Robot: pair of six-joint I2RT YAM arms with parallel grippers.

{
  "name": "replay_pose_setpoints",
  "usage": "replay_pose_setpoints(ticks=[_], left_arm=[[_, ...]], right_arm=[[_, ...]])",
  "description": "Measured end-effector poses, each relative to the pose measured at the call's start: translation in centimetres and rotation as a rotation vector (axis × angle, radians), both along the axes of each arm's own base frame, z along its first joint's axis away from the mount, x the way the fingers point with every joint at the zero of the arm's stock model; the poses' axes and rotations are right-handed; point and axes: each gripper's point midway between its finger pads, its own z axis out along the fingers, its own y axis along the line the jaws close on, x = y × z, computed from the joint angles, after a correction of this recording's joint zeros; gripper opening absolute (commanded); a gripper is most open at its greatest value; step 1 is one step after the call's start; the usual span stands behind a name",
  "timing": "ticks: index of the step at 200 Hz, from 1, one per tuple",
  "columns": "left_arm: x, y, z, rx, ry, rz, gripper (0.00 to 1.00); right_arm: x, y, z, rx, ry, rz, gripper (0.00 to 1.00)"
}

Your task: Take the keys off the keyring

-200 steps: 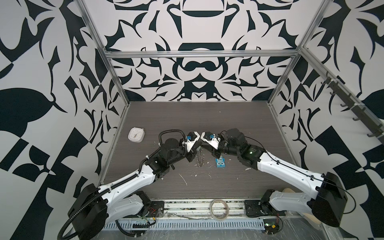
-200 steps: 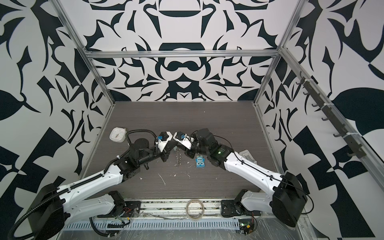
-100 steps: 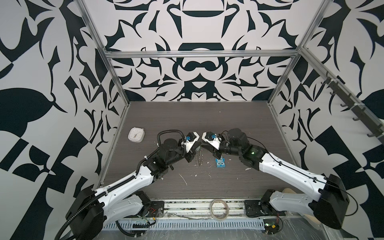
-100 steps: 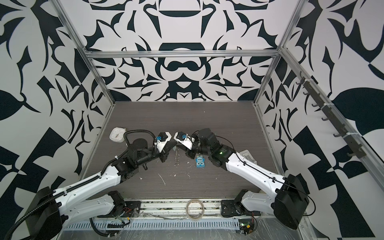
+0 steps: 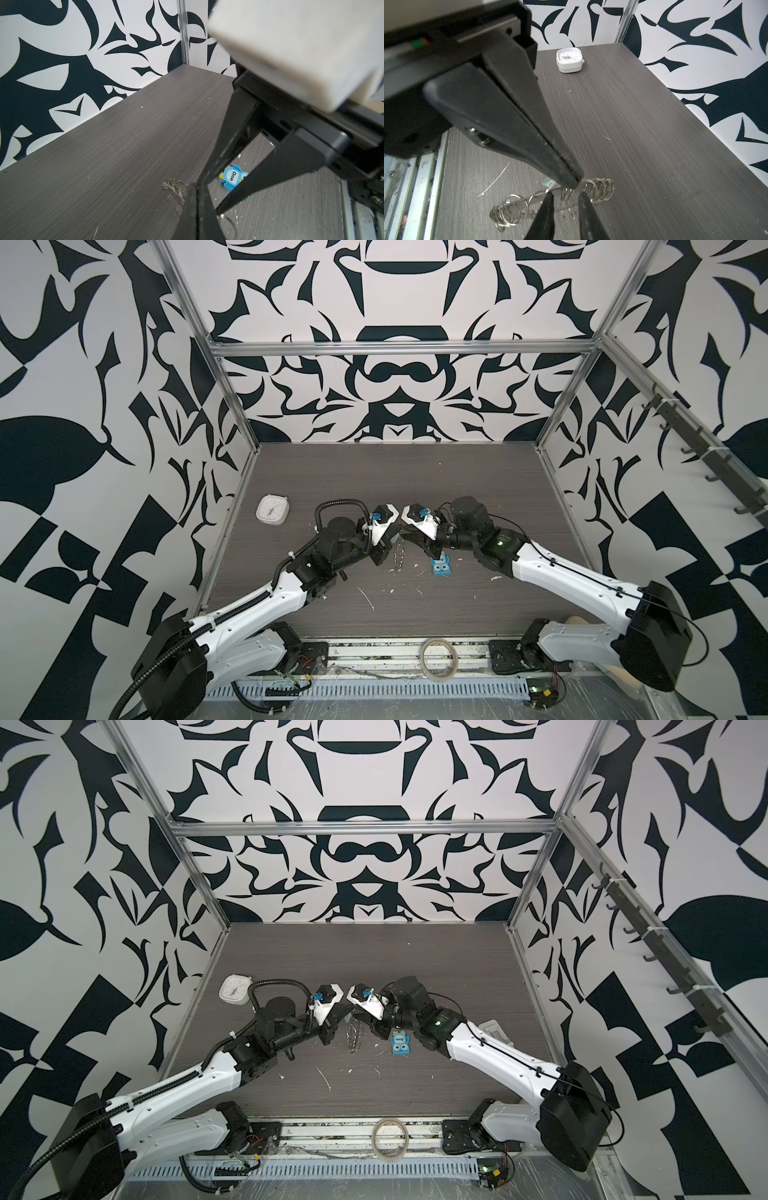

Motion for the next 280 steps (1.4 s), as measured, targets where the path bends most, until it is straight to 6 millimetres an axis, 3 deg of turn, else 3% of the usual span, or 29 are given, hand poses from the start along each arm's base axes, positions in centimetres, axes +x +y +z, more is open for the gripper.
replay_pose_setpoints(ticks=[165, 197, 280], left_arm=[[-0.2, 0.1, 0.3, -0.007, -0.005, -0.003, 0.00], [-0.2, 0.1, 0.4, -0.007, -0.008, -0.006, 0.00], [0.0, 1.1, 1.2, -0.021, 0.016, 0.038, 0.00]], right_arm=[[0.5, 0.8, -1.0, 0.035, 0.064, 0.035, 0.14], [0.6, 1.2, -0.8, 0.037, 0.068, 0.048, 0.00], [0.7, 0.7, 0.0, 0.066, 0.000, 0.027, 0.00]])
